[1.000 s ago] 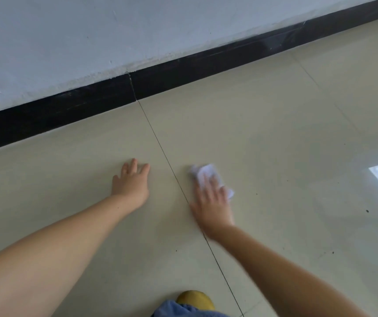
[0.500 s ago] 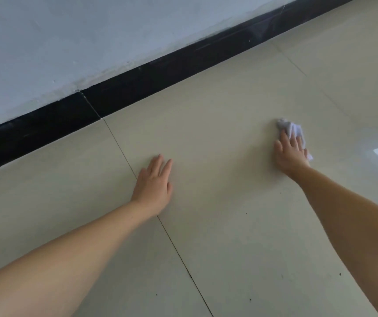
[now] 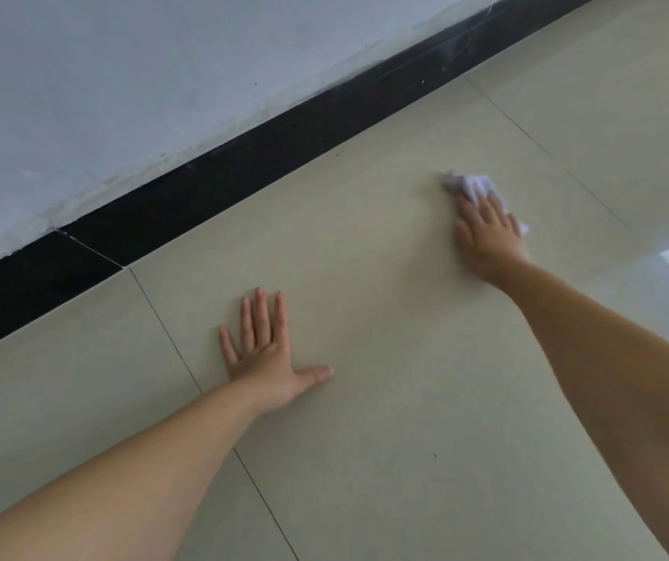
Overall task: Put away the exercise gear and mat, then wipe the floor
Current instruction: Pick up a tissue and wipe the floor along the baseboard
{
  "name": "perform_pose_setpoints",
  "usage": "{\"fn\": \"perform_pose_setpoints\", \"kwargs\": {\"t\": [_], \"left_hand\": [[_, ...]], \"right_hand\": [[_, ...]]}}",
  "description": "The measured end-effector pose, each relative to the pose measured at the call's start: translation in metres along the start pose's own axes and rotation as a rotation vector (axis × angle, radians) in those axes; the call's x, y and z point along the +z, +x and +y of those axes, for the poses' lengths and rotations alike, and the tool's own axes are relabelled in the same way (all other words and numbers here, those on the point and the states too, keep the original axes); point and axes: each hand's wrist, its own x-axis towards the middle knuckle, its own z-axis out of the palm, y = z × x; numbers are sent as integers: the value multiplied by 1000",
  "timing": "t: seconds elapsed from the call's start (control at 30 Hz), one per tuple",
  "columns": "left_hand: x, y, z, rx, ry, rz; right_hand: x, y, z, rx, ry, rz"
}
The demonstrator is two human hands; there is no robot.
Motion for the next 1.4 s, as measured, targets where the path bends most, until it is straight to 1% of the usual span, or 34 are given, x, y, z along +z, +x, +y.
{"fn": "perform_pose_setpoints", "kwargs": {"t": [0.03,0.07,0.1,0.13,0.17,0.2,0.27,0.33,0.37,0.4,0.43,0.47,0.5,0.57,0.63,0.67,0.7,0.73,0.77,0.8,0.83,0.87,0.93,0.97,1.0,1.03,1.1,1.17,1.2,1.27,1.3,1.33,1.37,1.4], "left_hand": [[0,-1,0,3,-2,-11],[-1,-2,1,3,-6,-14],[-1,-2,1,4,-10,-16],[-2,-3,2,6,-13,-20],[-3,-3,2,6,-16,-24],[-3,-4,2,3,-17,-26],[-3,-4,3,-3,-9,-32],[-4,-5,3,-5,-9,-39],[-4,-5,3,-6,-11,-37],[-3,-5,3,-5,-12,-35],[-3,-4,3,0,-11,-36],[-3,-4,2,4,-6,-42],[-3,-3,1,8,0,-48],[-2,-2,1,9,4,-51],[-2,-3,2,5,5,-48],[-2,-2,2,2,10,-46],[-3,-3,2,-1,20,-46],[-3,-3,3,-4,31,-47],[-4,-3,3,-6,34,-47],[-3,-3,3,-8,30,-42],[-3,-2,3,-9,28,-38],[-3,-2,3,-9,33,-35],[-2,-2,1,-14,55,-26],[-1,-1,1,-20,61,-22],[-1,-1,1,-25,67,-20],[-1,-1,1,-28,69,-20],[-1,-1,2,-26,60,-21],[-2,-1,2,-18,49,-23],[-2,-2,2,-14,48,-26],[-3,-3,3,-3,40,-33],[-2,-3,2,0,33,-33],[-3,-3,2,4,26,-31],[-3,-3,2,7,19,-30],[-3,-3,2,11,18,-31]], "right_hand": [[-10,9,12,200,60,-10],[-18,16,16,353,110,-33],[-22,20,9,446,143,-49],[-22,24,-6,474,149,-60],[-18,25,-25,425,122,-68],[-10,23,-49,303,76,-72],[9,12,-105,-78,-9,-84],[24,-1,-151,-476,-57,-172],[29,-2,-160,-643,-87,-220],[30,3,-158,-752,-129,-245],[28,12,-147,-779,-147,-213],[25,24,-130,-708,-134,-156],[19,35,-108,-558,-100,-94],[0,53,-59,-144,-17,-7],[-20,61,-18,271,75,5],[-26,64,-10,455,122,-12],[-28,69,-10,605,174,-24],[-28,72,-19,707,201,-26],[-24,74,-34,736,196,-17],[-18,75,-54,681,180,0],[-13,76,-75,547,162,11],[-8,76,-95,358,134,6],[-1,71,-122,-30,63,-78],[-1,71,-120,-148,31,-120],[-5,74,-109,-166,19,-128],[-12,76,-93,-80,41,-96],[-24,77,-47,245,97,-23],[-34,65,1,540,120,-50],[-36,54,18,649,138,-55],[-35,30,28,846,224,2],[-31,23,23,907,252,39],[-26,18,10,924,255,61],[-20,14,-10,896,244,66],[-12,11,-31,809,226,73]]}}
